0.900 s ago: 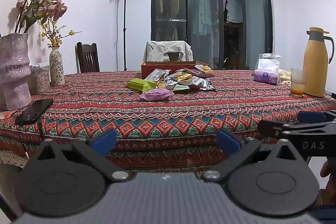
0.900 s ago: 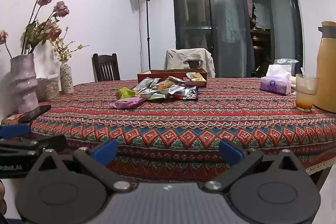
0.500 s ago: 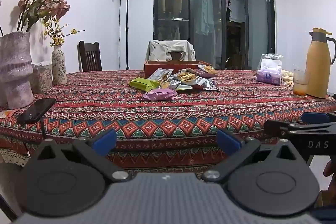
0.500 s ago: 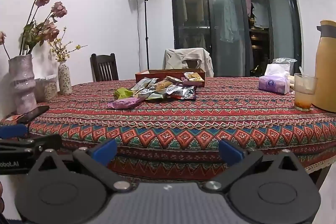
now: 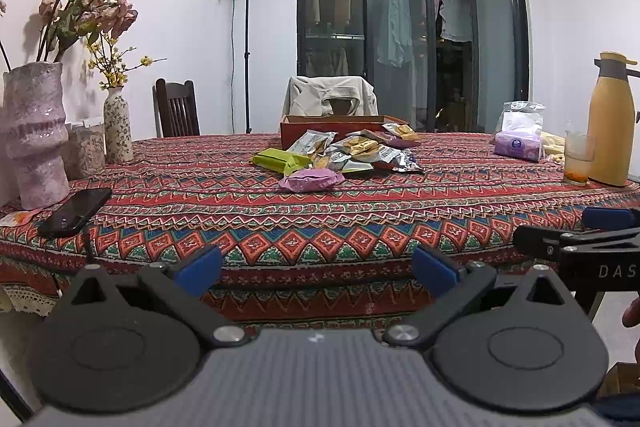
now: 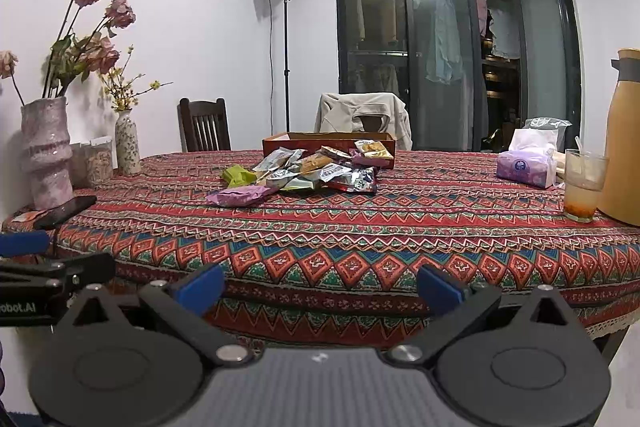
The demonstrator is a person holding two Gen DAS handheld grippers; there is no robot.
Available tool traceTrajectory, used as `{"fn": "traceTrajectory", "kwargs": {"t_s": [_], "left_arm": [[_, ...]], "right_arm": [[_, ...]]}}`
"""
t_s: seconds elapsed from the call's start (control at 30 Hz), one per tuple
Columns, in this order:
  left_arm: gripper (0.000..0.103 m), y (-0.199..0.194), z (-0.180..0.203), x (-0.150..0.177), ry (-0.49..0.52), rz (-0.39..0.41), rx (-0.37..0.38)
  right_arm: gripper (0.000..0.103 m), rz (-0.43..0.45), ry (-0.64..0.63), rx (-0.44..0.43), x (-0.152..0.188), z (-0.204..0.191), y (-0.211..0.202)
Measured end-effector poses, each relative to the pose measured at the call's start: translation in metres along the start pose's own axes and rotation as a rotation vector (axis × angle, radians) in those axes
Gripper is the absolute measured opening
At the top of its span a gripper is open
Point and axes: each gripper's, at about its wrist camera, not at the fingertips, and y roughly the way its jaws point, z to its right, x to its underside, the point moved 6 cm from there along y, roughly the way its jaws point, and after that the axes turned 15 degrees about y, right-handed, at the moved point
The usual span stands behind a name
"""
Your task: Organize snacks
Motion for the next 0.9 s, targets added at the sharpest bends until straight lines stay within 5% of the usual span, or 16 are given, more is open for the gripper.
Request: {"fn": "traceTrajectory", "kwargs": {"t_s": [0.9], "left_arm": [[0.103, 0.0016, -0.0008, 0.0006, 0.000, -0.009, -0.001]], "right_arm": [[0.103, 0.004, 0.001, 0.021, -0.0031, 0.0082, -0.0012]]}}
